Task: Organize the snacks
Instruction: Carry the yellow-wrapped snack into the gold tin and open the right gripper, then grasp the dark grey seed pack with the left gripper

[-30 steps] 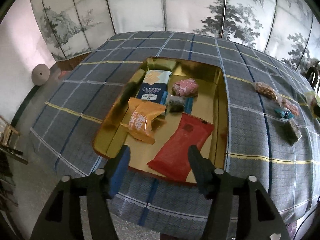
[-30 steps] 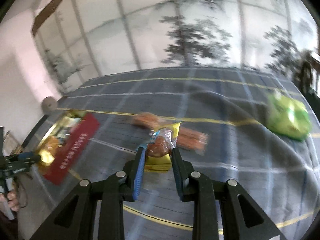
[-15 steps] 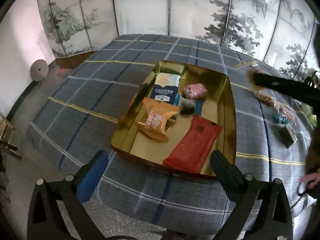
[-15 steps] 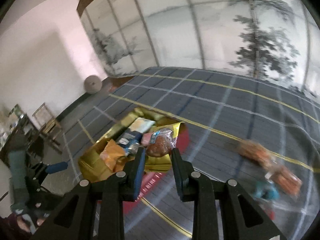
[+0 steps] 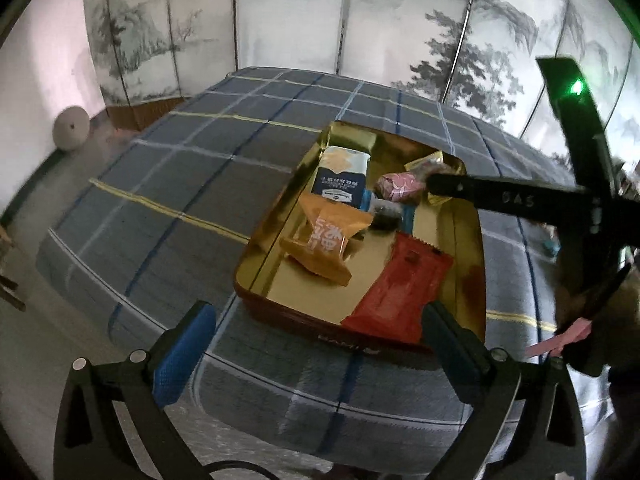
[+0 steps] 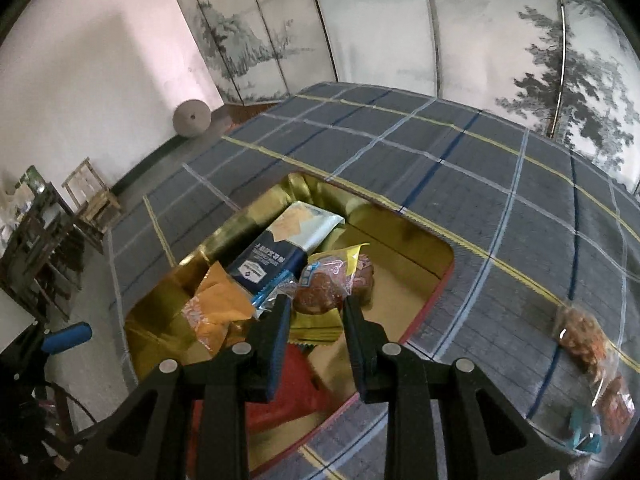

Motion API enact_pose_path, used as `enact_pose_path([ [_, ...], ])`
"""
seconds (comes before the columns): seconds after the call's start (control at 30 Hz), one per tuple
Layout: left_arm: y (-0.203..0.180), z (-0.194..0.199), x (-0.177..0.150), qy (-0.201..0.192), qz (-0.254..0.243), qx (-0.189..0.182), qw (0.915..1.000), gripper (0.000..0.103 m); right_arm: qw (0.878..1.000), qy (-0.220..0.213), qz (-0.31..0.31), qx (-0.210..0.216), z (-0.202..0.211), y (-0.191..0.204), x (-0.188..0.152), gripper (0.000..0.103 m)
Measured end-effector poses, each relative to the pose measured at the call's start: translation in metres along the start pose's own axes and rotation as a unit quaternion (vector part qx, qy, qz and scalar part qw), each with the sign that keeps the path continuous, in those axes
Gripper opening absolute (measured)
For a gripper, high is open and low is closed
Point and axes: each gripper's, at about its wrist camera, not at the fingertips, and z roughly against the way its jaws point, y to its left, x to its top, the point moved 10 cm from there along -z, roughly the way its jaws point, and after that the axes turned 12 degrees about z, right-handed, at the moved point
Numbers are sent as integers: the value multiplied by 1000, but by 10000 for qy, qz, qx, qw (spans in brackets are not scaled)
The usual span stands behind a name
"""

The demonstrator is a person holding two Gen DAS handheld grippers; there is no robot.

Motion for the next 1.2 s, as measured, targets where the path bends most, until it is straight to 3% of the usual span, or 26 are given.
enact_pose_path([
  [0.43, -3, -1, -3, -17, -226, 194, 9996, 102, 9997, 74, -241, 10, -12, -4, -3, 29],
  [0.63, -14, 6, -2, -46, -408, 194, 9990, 102, 9965, -481, -587, 340, 24, -8, -6, 29],
  [0.7, -21, 12, 1, -128, -528, 219, 9983, 102, 9956, -664, -621, 246, 43, -14, -14, 29],
  [0.8, -36, 16, 3, -151, -734, 176, 9970, 102, 9925, -892, -836, -62, 81, -36, -43, 29],
  [0.87, -47, 17, 2, -95, -857, 88, 9962, 102, 9893, -900, -1032, -509, 108, -65, -78, 29],
  [1.03, -98, 19, -7, 232, -1235, -295, 9916, 102, 9693, -537, -1769, -1619, 167, -155, -183, 29],
  [1.2, -165, 15, -25, 786, -1494, -829, 9822, 102, 9451, -100, -1985, -2594, 205, -211, -260, 29],
])
